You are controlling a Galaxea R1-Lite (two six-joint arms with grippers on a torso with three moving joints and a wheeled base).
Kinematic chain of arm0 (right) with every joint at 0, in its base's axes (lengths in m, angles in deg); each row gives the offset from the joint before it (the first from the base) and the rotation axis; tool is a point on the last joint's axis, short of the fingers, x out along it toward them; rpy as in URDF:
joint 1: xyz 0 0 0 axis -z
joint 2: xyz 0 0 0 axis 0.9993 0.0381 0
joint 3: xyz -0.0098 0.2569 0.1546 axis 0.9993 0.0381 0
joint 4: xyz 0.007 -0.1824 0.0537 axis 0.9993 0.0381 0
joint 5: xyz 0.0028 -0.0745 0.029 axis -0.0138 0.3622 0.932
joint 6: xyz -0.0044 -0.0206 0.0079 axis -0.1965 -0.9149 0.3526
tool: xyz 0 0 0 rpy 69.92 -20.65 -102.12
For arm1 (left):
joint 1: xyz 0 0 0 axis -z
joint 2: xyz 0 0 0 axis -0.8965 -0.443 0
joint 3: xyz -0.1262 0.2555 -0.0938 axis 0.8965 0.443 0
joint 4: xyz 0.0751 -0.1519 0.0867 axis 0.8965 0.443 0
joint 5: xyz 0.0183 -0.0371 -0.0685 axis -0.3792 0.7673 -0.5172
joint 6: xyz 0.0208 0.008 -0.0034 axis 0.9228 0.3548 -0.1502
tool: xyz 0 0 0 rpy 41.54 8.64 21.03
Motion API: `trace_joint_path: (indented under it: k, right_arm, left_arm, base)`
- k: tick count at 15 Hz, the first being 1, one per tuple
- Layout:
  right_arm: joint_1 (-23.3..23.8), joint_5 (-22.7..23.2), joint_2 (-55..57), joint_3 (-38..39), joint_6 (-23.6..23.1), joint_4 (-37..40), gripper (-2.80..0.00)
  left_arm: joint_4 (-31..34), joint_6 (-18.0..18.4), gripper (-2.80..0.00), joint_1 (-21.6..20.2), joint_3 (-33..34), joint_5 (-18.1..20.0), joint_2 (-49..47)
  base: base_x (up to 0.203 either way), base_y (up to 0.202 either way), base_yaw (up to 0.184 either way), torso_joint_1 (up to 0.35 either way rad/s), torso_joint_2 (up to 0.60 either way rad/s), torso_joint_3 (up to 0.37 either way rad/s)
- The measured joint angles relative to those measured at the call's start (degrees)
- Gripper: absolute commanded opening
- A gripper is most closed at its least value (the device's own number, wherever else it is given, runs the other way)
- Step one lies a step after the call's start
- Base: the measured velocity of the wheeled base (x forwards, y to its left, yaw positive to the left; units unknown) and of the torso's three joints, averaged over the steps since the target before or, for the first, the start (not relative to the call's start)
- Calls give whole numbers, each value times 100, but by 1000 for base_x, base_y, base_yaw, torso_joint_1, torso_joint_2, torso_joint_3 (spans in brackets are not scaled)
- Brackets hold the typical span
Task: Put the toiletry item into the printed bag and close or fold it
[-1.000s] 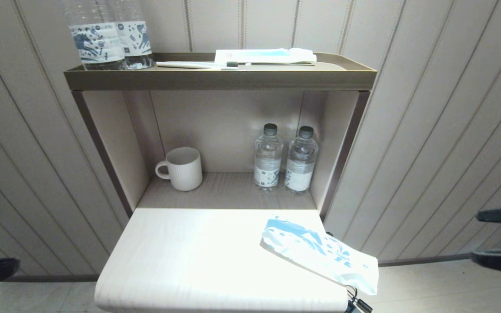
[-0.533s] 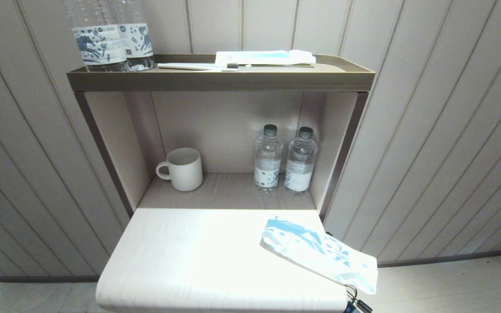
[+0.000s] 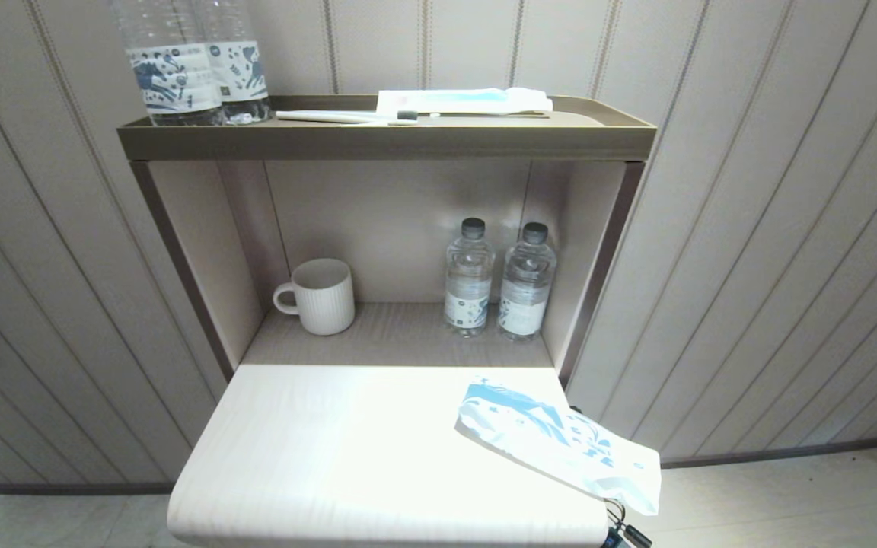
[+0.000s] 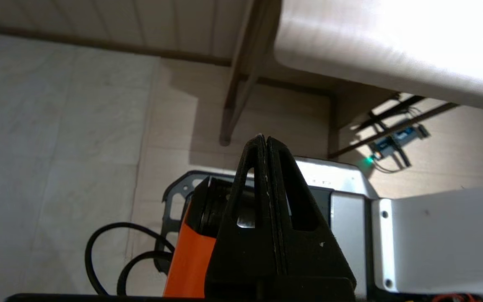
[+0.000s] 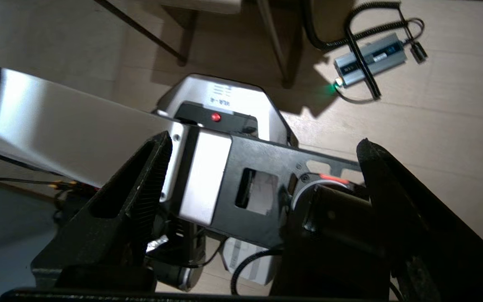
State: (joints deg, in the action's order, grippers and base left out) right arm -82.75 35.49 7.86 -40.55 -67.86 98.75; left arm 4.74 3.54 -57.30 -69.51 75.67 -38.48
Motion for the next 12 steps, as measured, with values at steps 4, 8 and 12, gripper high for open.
trace_joint_path:
  k: [4, 8, 12]
  right_arm:
    - [0, -318, -556, 1286, -42, -840, -280]
    - [118, -328, -1417, 2195, -17, -2101, 0]
    - [250, -322, -2136, 2968, 66, -3291, 0]
  left_arm:
    - [-533, 451, -280, -458, 1067, 141, 670]
    - [-1551, 879, -280, -589, 2348, 118, 1586]
    - [-2746, 959, -280, -613, 3468, 10, 1957]
  base:
    - [0, 0, 0, 0, 0, 0]
    - [0, 0, 0, 0, 0, 0]
    - [0, 0, 0, 0, 0, 0]
